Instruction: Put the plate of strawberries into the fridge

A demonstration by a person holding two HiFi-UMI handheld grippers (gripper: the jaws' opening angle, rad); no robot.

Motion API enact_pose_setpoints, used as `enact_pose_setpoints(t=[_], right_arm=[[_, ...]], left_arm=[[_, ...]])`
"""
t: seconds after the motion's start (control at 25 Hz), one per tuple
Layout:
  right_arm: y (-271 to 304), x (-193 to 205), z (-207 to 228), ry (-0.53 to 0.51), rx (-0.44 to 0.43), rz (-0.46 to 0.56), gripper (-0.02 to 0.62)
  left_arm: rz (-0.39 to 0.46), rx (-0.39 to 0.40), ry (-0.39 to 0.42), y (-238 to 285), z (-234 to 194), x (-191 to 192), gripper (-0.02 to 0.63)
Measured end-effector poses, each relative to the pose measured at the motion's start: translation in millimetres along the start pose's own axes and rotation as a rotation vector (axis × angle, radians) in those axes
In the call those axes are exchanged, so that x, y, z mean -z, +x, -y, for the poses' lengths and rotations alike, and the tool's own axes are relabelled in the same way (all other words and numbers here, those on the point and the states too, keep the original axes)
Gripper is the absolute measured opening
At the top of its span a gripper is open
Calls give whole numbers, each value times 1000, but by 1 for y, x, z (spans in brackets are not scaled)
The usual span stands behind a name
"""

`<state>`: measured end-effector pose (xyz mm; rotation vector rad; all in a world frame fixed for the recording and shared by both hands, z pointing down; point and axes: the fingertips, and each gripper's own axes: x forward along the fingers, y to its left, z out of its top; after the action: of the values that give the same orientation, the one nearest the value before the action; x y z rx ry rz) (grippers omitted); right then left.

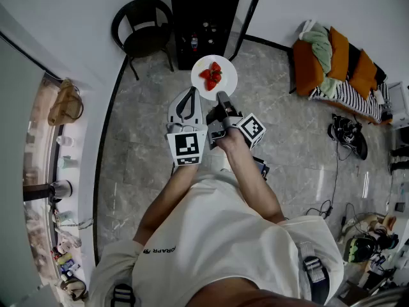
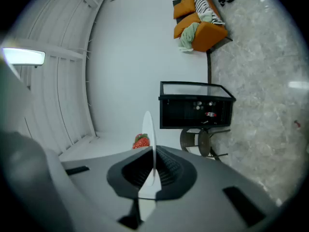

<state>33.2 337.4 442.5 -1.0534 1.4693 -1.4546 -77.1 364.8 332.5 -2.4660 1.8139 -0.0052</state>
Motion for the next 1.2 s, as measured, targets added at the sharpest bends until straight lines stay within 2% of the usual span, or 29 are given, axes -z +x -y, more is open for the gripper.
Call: enact_pose_setpoints(t=[0.08, 0.24, 0.32, 0.44, 0.68, 0.92, 1.2], right_arm=[[-1, -2, -1, 13, -30, -5, 20], [-4, -3, 0, -4, -5, -23, 18], [-1, -4, -5, 3, -34, -33, 18], [-10, -20, -8, 5, -55, -44, 18], [-31, -53, -2, -14, -25, -95, 18], [-47, -74, 14, 6, 1, -132, 18], [-36, -81, 18, 4, 0, -123, 18]], left_arm=[[-2, -3, 3, -1, 4, 0, 3], [-10, -13, 6, 1, 7, 4, 3], [-12, -17, 13, 1, 9, 5, 3], [-18, -22, 25, 2, 31, 3, 3], [-30, -59, 41, 3, 76, 0, 3], [-71, -97, 64, -7, 108, 14, 2], [-88, -100, 97, 4, 110, 20, 3]])
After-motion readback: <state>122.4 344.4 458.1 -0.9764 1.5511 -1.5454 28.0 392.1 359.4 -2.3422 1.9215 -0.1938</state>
